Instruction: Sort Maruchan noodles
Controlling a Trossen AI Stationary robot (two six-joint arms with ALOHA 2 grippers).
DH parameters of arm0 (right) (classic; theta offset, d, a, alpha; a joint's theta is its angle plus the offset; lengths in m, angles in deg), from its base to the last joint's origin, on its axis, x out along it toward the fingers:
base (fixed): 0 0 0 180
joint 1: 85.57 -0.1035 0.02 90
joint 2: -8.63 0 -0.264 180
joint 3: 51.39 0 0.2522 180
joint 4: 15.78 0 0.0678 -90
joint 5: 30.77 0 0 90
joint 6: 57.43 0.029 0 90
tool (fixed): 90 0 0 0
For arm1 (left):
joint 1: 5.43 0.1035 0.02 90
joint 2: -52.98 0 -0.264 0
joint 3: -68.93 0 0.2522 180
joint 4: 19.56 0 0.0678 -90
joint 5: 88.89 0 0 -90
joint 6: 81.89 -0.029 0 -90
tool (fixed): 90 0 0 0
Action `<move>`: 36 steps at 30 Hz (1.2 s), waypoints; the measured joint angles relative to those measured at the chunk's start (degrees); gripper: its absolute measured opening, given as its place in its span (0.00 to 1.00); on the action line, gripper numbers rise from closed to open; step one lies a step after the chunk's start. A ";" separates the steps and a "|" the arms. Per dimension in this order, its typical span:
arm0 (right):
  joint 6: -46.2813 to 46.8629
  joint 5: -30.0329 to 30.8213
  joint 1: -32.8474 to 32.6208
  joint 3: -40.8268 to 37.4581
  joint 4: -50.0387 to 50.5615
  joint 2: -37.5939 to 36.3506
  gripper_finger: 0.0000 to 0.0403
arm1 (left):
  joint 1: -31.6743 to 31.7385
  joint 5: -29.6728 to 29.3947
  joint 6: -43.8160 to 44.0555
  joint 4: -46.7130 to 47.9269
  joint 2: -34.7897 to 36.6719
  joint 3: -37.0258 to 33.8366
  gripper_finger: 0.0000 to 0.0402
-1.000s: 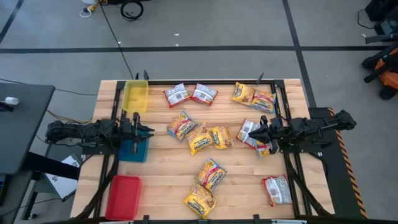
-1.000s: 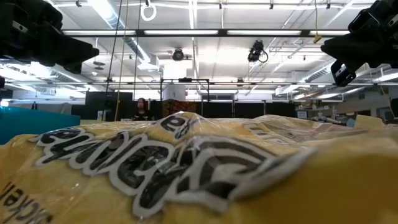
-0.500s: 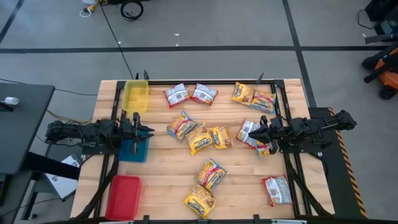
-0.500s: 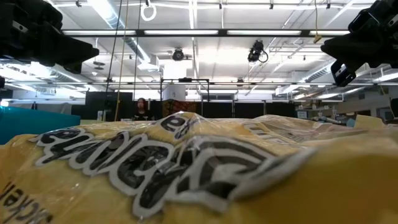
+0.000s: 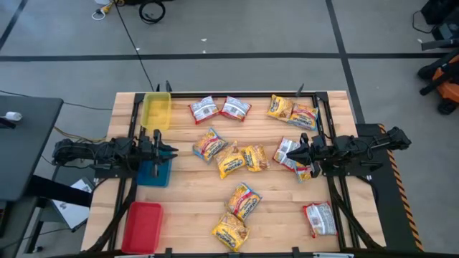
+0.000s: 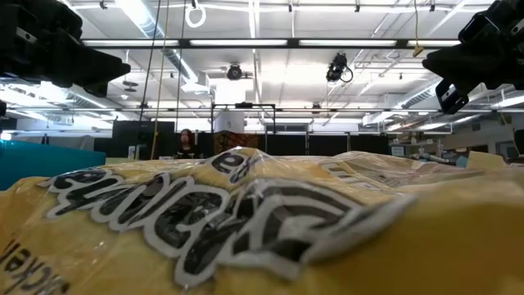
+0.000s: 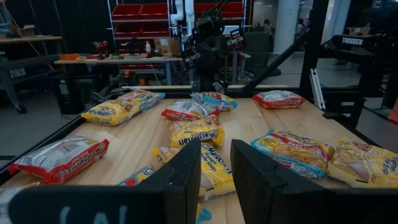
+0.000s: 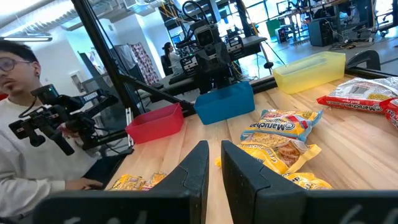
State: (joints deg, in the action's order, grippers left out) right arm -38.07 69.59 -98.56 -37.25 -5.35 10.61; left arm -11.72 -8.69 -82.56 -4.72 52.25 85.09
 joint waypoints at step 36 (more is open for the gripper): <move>0.00 0.00 -0.01 0.00 -0.01 -0.01 0.12 | -0.01 -0.40 0.67 -6.64 0.00 0.02 0.23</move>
State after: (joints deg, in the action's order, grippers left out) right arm -38.08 69.59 -98.57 -37.25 -5.36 10.60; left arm -11.72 -9.09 -81.89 -11.35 52.25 85.11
